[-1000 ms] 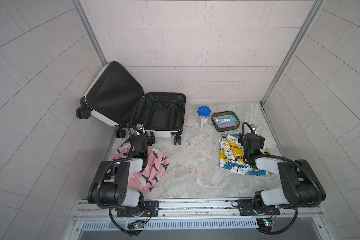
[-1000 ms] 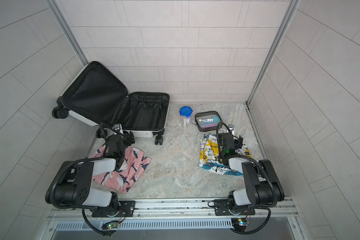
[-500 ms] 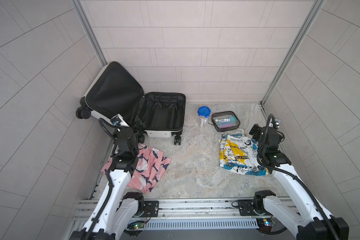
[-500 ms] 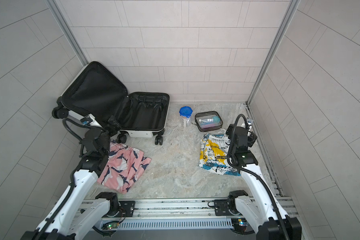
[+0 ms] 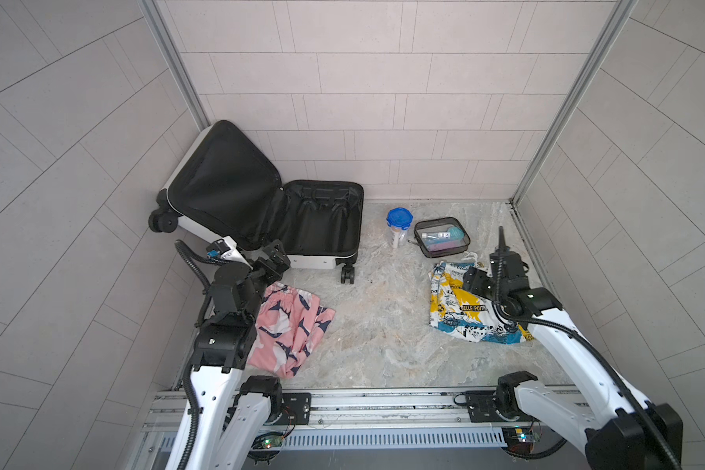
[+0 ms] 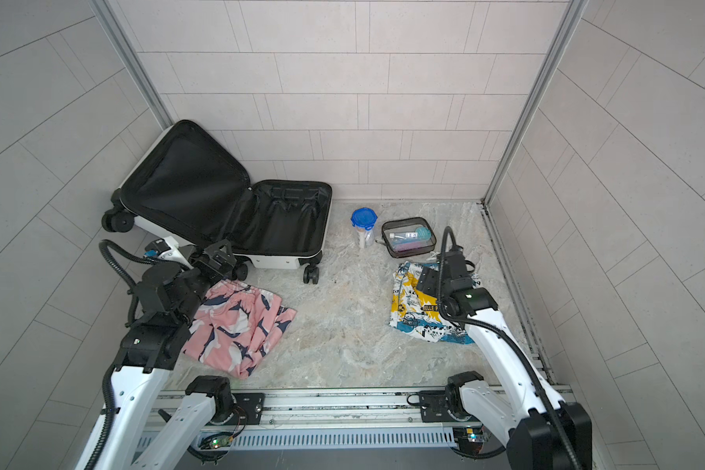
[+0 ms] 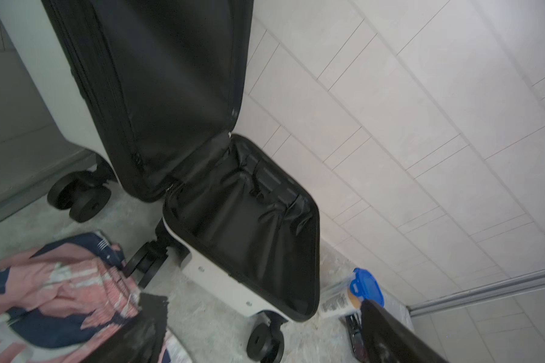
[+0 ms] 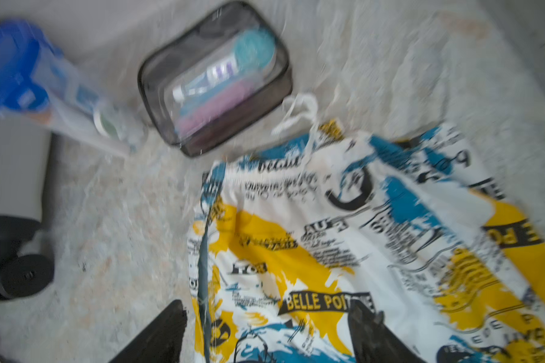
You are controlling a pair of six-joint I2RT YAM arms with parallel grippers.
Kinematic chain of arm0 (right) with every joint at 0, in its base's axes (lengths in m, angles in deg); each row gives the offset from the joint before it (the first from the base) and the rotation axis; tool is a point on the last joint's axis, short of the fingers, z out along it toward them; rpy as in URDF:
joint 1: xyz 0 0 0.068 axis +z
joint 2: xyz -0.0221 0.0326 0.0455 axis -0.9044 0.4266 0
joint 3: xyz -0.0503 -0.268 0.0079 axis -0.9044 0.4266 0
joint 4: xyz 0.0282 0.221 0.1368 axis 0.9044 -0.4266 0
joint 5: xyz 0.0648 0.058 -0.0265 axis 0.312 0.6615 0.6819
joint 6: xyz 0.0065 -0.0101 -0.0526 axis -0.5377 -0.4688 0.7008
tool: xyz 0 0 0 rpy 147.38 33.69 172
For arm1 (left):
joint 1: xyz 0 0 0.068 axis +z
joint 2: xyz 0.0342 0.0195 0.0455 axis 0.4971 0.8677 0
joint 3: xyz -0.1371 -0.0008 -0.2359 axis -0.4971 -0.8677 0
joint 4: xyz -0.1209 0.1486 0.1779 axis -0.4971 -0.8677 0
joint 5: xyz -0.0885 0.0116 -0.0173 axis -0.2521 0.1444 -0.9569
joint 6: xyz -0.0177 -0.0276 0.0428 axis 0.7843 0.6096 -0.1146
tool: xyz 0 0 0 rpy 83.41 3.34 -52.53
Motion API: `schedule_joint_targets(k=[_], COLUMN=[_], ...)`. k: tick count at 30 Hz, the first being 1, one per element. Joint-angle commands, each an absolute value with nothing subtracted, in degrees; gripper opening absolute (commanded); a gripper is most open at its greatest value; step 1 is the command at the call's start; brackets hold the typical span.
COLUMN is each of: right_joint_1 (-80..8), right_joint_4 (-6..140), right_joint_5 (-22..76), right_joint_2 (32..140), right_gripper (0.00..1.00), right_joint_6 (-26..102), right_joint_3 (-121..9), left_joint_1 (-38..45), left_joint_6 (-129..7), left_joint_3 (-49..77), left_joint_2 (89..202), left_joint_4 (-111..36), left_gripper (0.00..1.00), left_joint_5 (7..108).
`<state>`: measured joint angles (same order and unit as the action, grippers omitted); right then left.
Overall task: Pack the luggage
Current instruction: 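Lower the right gripper onto the newspaper-print shorts while the left gripper reaches toward them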
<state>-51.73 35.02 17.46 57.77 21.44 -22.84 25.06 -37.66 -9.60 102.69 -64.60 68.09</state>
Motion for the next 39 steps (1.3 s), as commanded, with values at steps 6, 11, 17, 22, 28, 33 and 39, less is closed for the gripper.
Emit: schedule_joint_targets(k=[6,11,17,22,28,33,39], right_joint_1=[-36.9,-34.7,-34.2,-34.1,-34.0,-32.1,-25.3], right_joint_4=[32.0,33.3,33.9,35.2,36.9,37.1,36.3], right_joint_5=[11.2,9.9,8.1,8.3,8.9,9.6,9.9], right_joint_2=[71.1,79.0,85.3,88.5,88.9,87.7,87.6], right_gripper=[0.85,0.81,0.74,0.61,0.34,0.11,0.0], right_joint_6=[15.8,14.2,13.6,12.8,12.6,12.7,10.8], right_joint_3=[-26.8,-28.1,-29.2,-29.1,-27.4,-26.7,-28.9], left_joint_1=[20.5,16.2,0.1,-8.8,-10.2,-10.2,-10.4], left_joint_6=[-38.4,-39.5,-39.6,-35.2,-32.0,-32.3,-35.9], left_joint_3=[-10.8,-13.3,-14.8,-16.8,-19.6,-19.7,-16.6], left_joint_2=[105.2,109.8,116.0,120.9,122.7,121.6,123.1], left_joint_4=[-78.9,-78.9,-76.0,-70.0,-63.9,-63.8,-67.4], left_gripper=[1.0,1.0,1.0,0.95,0.92,0.92,0.96], left_joint_5=[60.1,58.1,64.3,67.6,67.1,68.6,69.2])
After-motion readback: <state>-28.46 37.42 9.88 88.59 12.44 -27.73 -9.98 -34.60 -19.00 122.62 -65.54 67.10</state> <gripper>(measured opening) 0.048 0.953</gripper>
